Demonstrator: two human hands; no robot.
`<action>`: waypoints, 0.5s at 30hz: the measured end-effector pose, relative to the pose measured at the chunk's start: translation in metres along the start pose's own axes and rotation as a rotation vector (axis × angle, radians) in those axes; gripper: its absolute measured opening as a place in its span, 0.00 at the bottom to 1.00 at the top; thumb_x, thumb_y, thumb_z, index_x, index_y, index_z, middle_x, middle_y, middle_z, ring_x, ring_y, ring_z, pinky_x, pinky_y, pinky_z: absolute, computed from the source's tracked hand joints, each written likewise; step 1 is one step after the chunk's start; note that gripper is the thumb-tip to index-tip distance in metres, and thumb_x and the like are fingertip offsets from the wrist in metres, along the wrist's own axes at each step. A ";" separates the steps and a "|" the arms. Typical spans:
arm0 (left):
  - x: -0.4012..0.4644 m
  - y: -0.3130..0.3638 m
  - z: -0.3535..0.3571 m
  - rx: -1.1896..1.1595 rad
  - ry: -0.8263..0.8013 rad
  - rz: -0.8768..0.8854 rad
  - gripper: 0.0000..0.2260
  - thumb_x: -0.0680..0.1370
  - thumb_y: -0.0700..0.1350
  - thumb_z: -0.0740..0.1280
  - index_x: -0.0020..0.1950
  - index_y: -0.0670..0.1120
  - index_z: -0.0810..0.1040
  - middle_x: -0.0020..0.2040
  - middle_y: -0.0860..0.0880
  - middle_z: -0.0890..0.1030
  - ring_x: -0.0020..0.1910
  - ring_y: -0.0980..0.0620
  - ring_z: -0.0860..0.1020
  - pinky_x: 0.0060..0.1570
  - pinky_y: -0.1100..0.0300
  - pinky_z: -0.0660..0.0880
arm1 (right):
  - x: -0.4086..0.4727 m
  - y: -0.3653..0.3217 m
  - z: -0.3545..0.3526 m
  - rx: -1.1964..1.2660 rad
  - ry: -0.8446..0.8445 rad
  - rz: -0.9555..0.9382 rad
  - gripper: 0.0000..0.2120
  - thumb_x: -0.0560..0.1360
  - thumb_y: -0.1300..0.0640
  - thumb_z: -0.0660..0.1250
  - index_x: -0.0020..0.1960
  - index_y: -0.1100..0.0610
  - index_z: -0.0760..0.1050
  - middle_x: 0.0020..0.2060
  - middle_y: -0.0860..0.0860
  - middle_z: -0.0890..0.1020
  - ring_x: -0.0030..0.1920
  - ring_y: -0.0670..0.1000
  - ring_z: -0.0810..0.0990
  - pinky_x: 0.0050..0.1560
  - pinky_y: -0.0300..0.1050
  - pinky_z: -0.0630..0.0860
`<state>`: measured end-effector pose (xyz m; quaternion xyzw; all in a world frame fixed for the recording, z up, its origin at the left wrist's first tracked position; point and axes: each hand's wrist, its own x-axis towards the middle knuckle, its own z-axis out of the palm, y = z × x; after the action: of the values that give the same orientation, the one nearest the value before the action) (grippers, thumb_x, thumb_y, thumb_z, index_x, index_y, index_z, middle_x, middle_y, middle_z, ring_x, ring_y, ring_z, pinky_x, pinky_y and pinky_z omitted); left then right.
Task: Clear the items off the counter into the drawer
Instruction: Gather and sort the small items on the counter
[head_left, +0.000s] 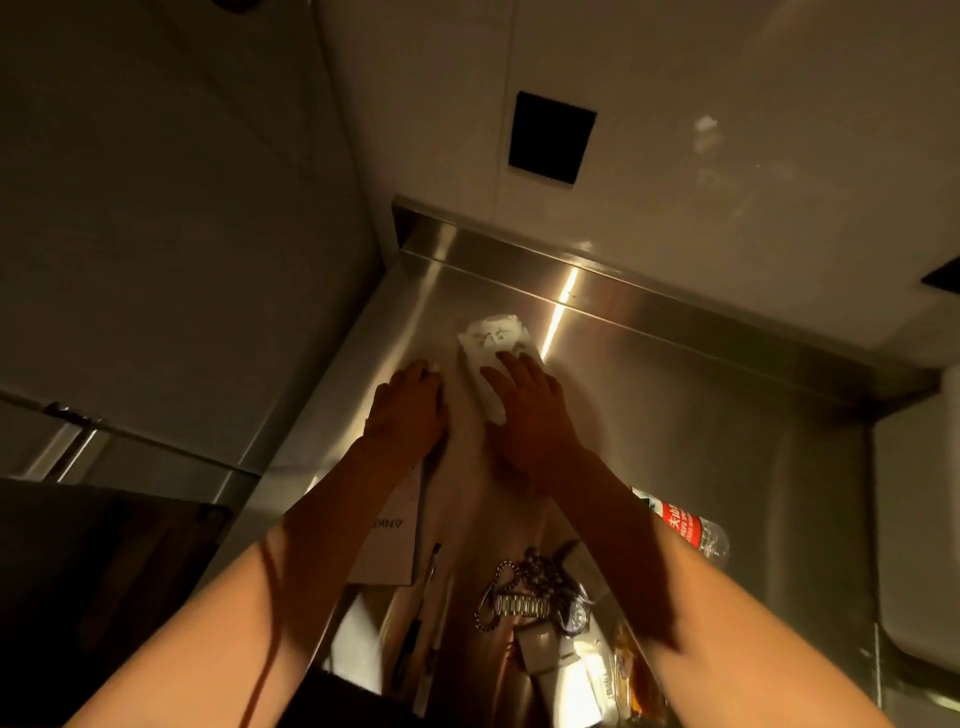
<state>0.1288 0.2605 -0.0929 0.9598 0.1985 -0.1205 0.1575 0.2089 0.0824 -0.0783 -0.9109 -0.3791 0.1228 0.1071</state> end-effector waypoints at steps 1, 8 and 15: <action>0.002 0.002 0.001 -0.004 -0.001 0.002 0.21 0.83 0.50 0.61 0.75 0.45 0.69 0.78 0.45 0.64 0.72 0.41 0.68 0.70 0.44 0.68 | 0.000 0.003 0.000 -0.009 -0.017 0.005 0.36 0.77 0.45 0.67 0.80 0.47 0.56 0.81 0.52 0.52 0.81 0.58 0.48 0.77 0.61 0.53; -0.010 0.031 0.023 -0.094 -0.015 0.100 0.15 0.84 0.45 0.58 0.67 0.42 0.76 0.75 0.42 0.67 0.69 0.40 0.70 0.68 0.44 0.69 | -0.016 0.028 0.000 0.055 -0.071 0.091 0.32 0.77 0.50 0.65 0.79 0.47 0.60 0.81 0.51 0.54 0.81 0.55 0.48 0.77 0.62 0.54; -0.053 0.070 0.052 0.062 -0.040 0.179 0.15 0.84 0.45 0.58 0.69 0.47 0.74 0.76 0.46 0.65 0.67 0.42 0.70 0.63 0.47 0.69 | -0.041 0.051 -0.004 0.075 -0.087 0.136 0.32 0.76 0.48 0.66 0.78 0.47 0.61 0.81 0.51 0.55 0.81 0.55 0.49 0.76 0.61 0.54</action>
<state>0.1018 0.1631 -0.1078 0.9756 0.1050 -0.1312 0.1416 0.2154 0.0173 -0.0833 -0.9238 -0.3158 0.1830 0.1158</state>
